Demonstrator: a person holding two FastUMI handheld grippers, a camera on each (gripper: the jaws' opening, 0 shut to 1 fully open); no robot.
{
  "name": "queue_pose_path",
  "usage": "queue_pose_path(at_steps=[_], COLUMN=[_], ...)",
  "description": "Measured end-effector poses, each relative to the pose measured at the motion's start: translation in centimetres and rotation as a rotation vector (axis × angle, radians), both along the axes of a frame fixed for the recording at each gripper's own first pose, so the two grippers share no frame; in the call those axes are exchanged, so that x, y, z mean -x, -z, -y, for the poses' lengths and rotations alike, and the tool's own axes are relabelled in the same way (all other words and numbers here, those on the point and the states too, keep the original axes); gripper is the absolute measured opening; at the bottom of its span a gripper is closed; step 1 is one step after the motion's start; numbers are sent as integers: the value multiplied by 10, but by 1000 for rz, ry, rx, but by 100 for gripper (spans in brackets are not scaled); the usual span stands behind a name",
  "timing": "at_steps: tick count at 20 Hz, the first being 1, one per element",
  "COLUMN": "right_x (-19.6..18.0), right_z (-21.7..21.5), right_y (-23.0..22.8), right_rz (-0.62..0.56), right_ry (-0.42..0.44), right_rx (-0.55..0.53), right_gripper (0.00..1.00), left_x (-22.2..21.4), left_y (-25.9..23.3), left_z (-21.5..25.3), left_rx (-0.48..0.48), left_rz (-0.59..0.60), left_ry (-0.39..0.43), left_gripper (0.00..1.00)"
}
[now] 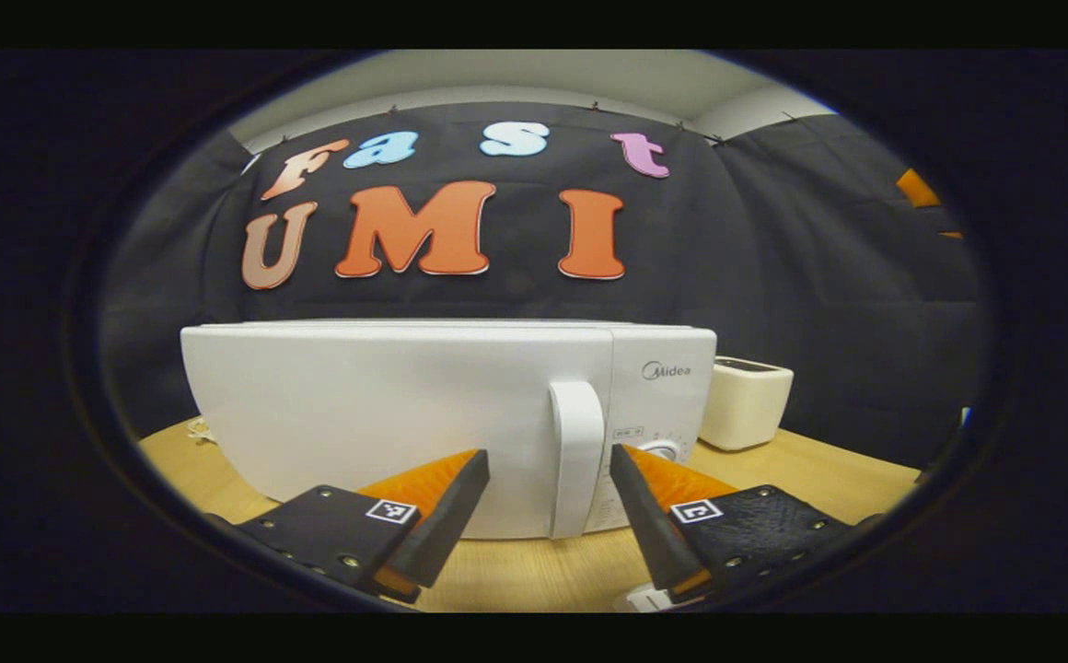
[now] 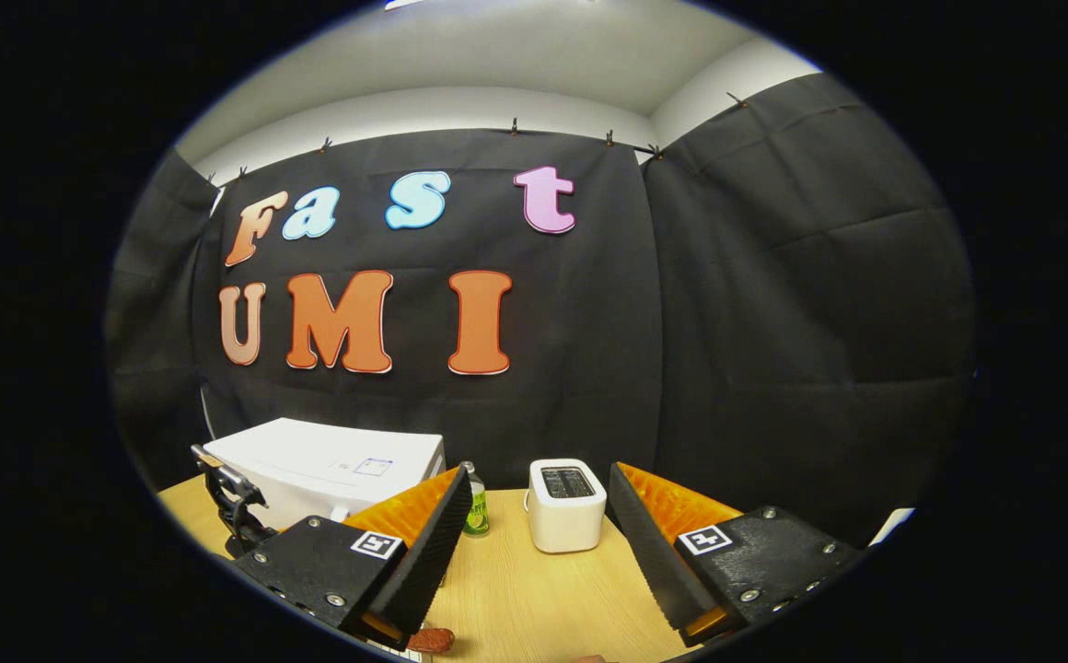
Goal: Open the microwave oven with the left hand, put the food in, and close the microwave oven.
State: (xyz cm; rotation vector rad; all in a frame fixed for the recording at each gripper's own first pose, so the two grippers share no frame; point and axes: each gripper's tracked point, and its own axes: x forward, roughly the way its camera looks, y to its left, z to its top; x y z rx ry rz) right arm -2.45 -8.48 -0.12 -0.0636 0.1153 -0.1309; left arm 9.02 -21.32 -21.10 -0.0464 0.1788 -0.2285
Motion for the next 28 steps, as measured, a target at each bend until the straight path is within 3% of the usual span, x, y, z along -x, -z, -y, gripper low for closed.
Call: queue_pose_path(at_steps=[1, 3, 4, 5, 6, 7, 10, 11, 13, 16, 17, 28], right_x=[0, 0, -1, -1, 0, 1, 2, 0, -1, -2, -3, -7], right_z=[2, 4, 5, 5, 8, 9, 12, 12, 11, 12, 12, -1], right_y=[0, 3, 5, 7, 8, 8, 12, 13, 18, 23, 24, 47], right_rz=[0, -1, -5, -10, -12, -13, -13, -13, -18, -27, -30, -63], right_ry=[2, 4, 4, 5, 6, 6, 12, 9, 8, 4, 2, -27], right_rx=[-1, 2, 6, 10, 13, 15, 6, 3, 6, 13, 11, -17], right_gripper=[93, 93, 93, 93, 93, 93, 93, 98, 93, 93, 94, 94], left_x=[-1, 3, 4, 3, 5, 5, 10, 10, 9, 13, 22, 102], left_y=[4, 3, 3, 3, 4, 3, 6, 6, 5, 7, 6, -6], left_z=[2, 13, 14, 13, 14, 14, 15, 15, 14, 13, 12, -19], left_rx=[-5, 28, 27, 22, 15, 13, 43, 52, 56, 57, 90, 90], left_rz=[-8, -4, 3, 7, 13, 15, -2, -5, -15, -34, -38, -23], left_ry=[4, 36, 31, 27, 18, 16, 40, 48, 51, 52, 47, 224], left_gripper=[68, 60, 33, 19, 29, 19, 11, 7, 19, 18, 11, 9])
